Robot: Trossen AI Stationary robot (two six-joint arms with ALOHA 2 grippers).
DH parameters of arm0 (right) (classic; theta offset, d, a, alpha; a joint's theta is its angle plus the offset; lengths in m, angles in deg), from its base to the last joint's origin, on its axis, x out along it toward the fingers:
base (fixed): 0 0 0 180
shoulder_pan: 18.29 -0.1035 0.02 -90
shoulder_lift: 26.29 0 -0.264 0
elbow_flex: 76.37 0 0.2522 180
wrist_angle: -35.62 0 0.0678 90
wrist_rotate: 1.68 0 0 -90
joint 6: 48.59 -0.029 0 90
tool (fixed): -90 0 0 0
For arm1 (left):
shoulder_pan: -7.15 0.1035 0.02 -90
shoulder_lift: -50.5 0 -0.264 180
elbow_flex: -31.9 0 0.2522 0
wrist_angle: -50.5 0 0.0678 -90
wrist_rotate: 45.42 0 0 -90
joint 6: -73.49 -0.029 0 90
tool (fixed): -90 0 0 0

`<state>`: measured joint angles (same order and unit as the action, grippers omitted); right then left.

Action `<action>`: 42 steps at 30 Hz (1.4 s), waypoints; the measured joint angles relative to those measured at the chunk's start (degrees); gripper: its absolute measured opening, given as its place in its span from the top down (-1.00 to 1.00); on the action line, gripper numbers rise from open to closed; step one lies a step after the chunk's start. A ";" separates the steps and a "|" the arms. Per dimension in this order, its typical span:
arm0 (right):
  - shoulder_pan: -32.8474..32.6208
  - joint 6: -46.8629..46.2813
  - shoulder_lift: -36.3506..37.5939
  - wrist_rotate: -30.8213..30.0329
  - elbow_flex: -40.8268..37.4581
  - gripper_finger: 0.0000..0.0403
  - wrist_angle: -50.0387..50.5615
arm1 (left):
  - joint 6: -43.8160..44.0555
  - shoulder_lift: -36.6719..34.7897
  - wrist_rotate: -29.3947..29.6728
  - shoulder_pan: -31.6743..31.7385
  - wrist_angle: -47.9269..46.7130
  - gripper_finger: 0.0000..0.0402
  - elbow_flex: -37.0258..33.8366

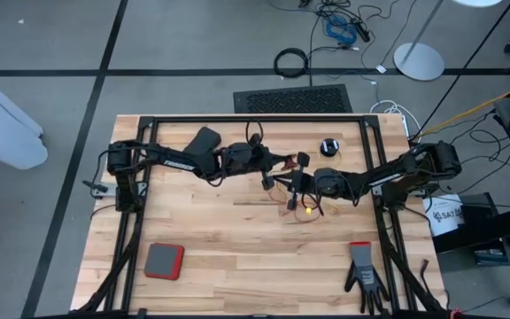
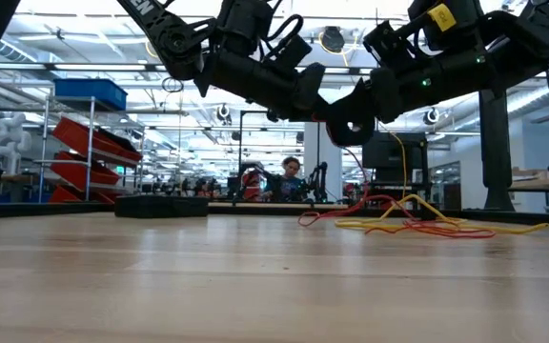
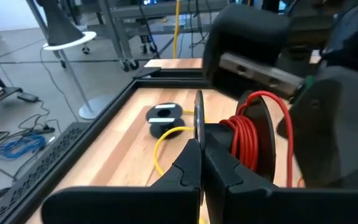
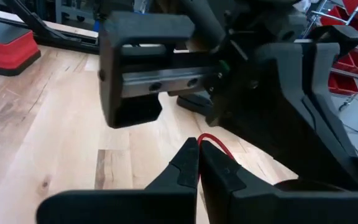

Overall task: Coil cords
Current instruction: Coil the red wire on the spool

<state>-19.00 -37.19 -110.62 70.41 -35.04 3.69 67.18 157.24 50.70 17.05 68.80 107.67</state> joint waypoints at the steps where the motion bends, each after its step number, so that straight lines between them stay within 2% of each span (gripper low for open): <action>1: -0.02 -0.14 0.00 0.00 0.00 1.00 0.00 | 0.00 0.00 -0.02 -0.06 0.16 1.00 0.08; 10: -0.14 0.15 -1.70 -1.58 -0.01 0.98 -0.38 | 1.09 0.04 3.28 0.39 4.82 1.00 0.08; 21: -0.04 -0.44 -1.73 -4.70 -0.04 0.65 2.53 | 4.59 0.02 0.27 3.14 8.60 1.00 0.14; 29: -0.91 -0.37 -1.44 -5.29 -0.04 0.60 1.83 | 5.93 0.02 -0.43 4.46 9.62 1.00 0.14; 37: -6.52 1.65 2.15 -13.28 -0.04 0.60 3.08 | 6.05 0.02 -1.62 6.24 10.86 1.00 0.14; 42: -11.12 2.37 6.32 -20.56 -0.04 0.60 5.96 | 5.97 0.02 -1.66 6.19 11.60 1.00 0.14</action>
<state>-30.12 -34.82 -104.31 49.85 -35.08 9.65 73.15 157.26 49.05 23.24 80.40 107.82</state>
